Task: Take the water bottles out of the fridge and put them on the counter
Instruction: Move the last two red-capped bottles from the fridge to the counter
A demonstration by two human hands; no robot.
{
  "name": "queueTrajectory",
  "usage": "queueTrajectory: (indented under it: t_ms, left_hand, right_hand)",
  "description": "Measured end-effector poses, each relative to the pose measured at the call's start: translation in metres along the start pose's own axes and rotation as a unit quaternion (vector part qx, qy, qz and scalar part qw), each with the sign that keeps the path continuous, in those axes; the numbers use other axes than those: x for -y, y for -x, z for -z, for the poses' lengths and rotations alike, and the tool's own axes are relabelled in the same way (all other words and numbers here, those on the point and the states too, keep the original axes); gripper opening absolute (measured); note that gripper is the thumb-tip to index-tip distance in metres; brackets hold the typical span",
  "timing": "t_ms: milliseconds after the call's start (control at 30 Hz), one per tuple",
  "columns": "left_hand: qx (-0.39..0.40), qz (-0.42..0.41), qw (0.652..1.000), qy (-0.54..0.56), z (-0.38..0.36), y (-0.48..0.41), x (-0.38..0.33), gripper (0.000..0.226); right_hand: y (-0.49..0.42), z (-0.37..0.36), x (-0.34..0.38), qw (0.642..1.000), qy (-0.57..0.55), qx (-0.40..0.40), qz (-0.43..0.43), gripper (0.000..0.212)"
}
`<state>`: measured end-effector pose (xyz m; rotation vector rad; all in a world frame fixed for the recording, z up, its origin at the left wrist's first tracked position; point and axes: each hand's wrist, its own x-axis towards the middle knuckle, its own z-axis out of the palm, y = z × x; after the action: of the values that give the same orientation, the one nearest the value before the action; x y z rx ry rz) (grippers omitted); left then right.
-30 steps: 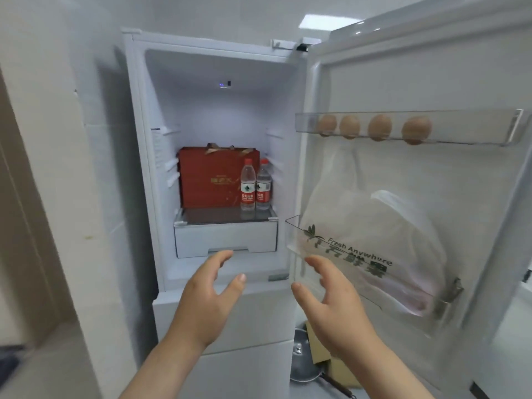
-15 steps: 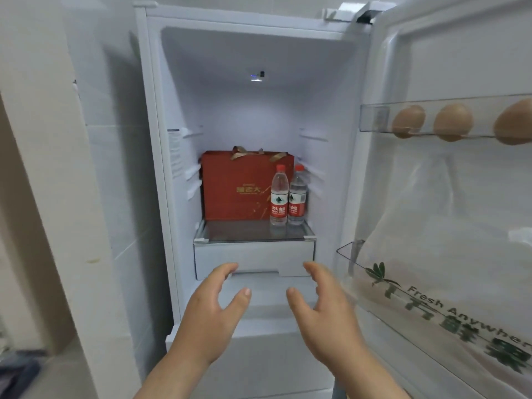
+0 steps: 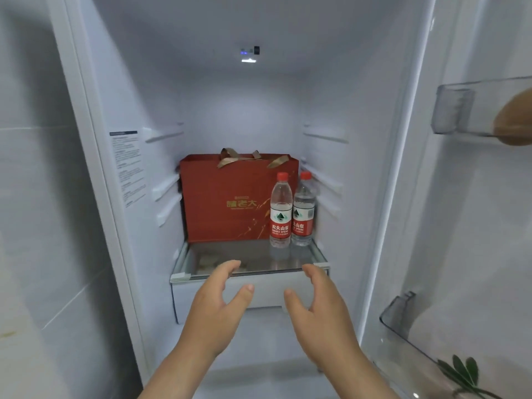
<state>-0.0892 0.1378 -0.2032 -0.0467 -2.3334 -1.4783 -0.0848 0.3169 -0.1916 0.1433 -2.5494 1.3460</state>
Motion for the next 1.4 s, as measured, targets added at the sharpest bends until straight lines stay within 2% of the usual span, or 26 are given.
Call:
queueTrajectory:
  t_ms: [167,367,467,567,633,700,767,933,1167,1400]
  left_hand:
    - [0.017,-0.003,1.000,0.025,-0.018,-0.071,0.013,0.040]
    - [0.049,-0.003,0.998,0.034,-0.055,-0.166,0.023,0.059]
    - [0.058,0.004,0.997,0.048,-0.075,-0.207,0.019,0.064]
    - [0.050,0.028,0.997,0.043,-0.095,-0.240,0.020,0.059]
    - [0.055,0.062,0.996,0.034,-0.110,-0.256,0.024,0.061]
    - [0.059,0.084,0.994,0.024,-0.121,-0.265,0.026,0.061]
    - [0.055,0.083,0.995,0.019,-0.130,-0.272,0.029,0.058]
    - [0.037,0.058,0.997,0.027,-0.134,-0.274,0.040,0.044]
    - [-0.002,0.051,0.999,-0.010,-0.100,-0.266,0.058,0.038]
    - [-0.053,0.073,0.996,-0.023,-0.067,-0.260,0.073,0.042]
  right_hand:
    - [-0.048,-0.008,-0.001,0.999,-0.003,-0.048,-0.015,0.055]
    - [-0.105,-0.018,0.005,0.994,0.012,-0.101,-0.046,0.049]
    - [-0.130,-0.020,0.008,0.991,0.012,-0.114,-0.067,0.038]
    - [-0.149,-0.022,0.007,0.988,0.008,-0.121,-0.090,0.030]
    - [-0.161,-0.025,-0.001,0.987,0.014,-0.129,-0.096,0.036]
    - [-0.170,-0.028,-0.005,0.984,0.034,-0.141,-0.105,0.056]
    - [-0.178,-0.030,-0.011,0.981,0.039,-0.151,-0.113,0.060]
    - [-0.197,-0.037,-0.025,0.979,0.002,-0.162,-0.122,0.050]
    - [-0.242,-0.060,-0.042,0.969,-0.023,-0.192,-0.155,0.037]
    - [-0.291,-0.074,-0.048,0.958,-0.022,-0.228,-0.170,0.048]
